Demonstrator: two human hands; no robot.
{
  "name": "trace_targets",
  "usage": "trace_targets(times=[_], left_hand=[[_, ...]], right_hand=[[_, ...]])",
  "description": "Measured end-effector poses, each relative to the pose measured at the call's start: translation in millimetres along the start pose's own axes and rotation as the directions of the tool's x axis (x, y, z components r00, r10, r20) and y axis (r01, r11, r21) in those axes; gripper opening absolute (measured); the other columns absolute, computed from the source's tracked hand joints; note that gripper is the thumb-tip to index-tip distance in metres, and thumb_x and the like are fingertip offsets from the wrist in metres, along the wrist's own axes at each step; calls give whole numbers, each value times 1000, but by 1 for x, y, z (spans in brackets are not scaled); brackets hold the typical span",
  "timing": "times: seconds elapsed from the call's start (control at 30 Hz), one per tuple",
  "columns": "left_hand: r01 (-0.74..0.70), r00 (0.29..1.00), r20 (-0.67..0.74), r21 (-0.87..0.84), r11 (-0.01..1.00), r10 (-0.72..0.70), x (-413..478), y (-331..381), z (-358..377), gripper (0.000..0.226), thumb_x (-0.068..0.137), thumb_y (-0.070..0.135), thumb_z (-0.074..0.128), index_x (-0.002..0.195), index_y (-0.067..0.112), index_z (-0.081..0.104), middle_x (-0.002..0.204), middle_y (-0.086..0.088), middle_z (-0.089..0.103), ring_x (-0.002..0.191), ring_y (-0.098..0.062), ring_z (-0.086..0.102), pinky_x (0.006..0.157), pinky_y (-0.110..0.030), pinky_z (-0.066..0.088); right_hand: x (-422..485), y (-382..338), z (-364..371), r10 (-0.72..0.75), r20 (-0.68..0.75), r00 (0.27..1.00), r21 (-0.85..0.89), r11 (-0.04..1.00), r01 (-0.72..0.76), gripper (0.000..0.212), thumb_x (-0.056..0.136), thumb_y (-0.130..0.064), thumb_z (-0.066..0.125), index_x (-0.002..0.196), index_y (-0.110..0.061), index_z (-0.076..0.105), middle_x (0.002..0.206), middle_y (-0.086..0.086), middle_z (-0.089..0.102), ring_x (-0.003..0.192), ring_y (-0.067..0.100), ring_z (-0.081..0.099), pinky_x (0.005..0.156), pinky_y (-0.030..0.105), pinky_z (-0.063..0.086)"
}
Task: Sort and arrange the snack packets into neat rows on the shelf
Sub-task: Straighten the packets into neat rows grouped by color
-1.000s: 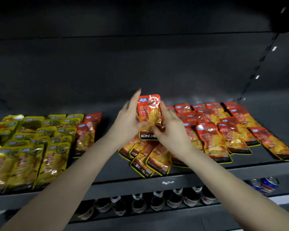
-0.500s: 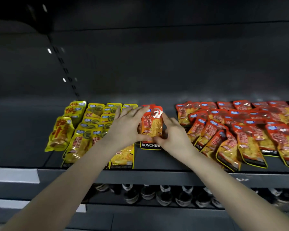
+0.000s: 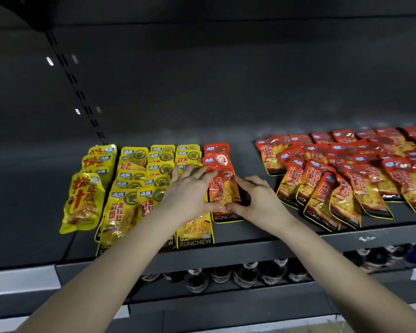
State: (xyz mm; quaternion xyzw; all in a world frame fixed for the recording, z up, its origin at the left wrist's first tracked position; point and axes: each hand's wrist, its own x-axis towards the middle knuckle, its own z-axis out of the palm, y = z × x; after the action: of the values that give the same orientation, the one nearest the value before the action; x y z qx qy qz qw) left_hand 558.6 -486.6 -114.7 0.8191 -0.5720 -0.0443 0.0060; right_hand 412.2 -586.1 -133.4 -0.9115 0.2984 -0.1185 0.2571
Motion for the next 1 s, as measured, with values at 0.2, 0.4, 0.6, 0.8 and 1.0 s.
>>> trace_targets(times=[0.2,0.4,0.6,0.8,1.0], left_hand=[[-13,997,74,-20,1000,15,-1,0,4,90,85,67,41,152,23,-1,160,-4,-4,146,-29,-7,115,-51,-3],[-23,993,114,20,1000,21,1,2,3,87,88,65,35,151,20,-4,159,-9,-7,145,-33,-8,116,-52,-2],[-30,992,120,28,999,26,0,2,3,87,89,64,35,151,19,-5,159,-10,-8,145,-35,-9,115,-52,-2],[-45,998,42,49,998,43,1,8,-6,84,90,57,45,152,21,0,159,-9,-9,145,-33,-10,116,-51,-4],[-68,994,-78,59,996,73,8,27,-20,76,91,59,40,151,23,11,160,-5,1,146,-31,2,116,-51,2]], right_hand=[[-1,-1,4,-5,-14,1000,-23,1000,5,73,85,-35,65,146,-15,29,149,3,31,140,18,21,114,30,8],[0,0,6,-14,-29,999,-43,999,12,71,87,-34,62,146,-16,27,152,2,27,144,16,12,113,30,0],[-2,1,9,-13,-46,999,-63,998,10,71,88,-35,61,146,-15,26,152,3,28,144,17,12,115,36,-1],[-7,0,12,-97,-158,983,-44,995,91,67,86,-32,60,144,-11,33,146,8,31,140,25,21,117,42,12],[-19,6,-13,-142,-284,948,-23,990,141,64,84,-36,49,140,-6,39,148,11,31,140,27,23,116,38,21]])
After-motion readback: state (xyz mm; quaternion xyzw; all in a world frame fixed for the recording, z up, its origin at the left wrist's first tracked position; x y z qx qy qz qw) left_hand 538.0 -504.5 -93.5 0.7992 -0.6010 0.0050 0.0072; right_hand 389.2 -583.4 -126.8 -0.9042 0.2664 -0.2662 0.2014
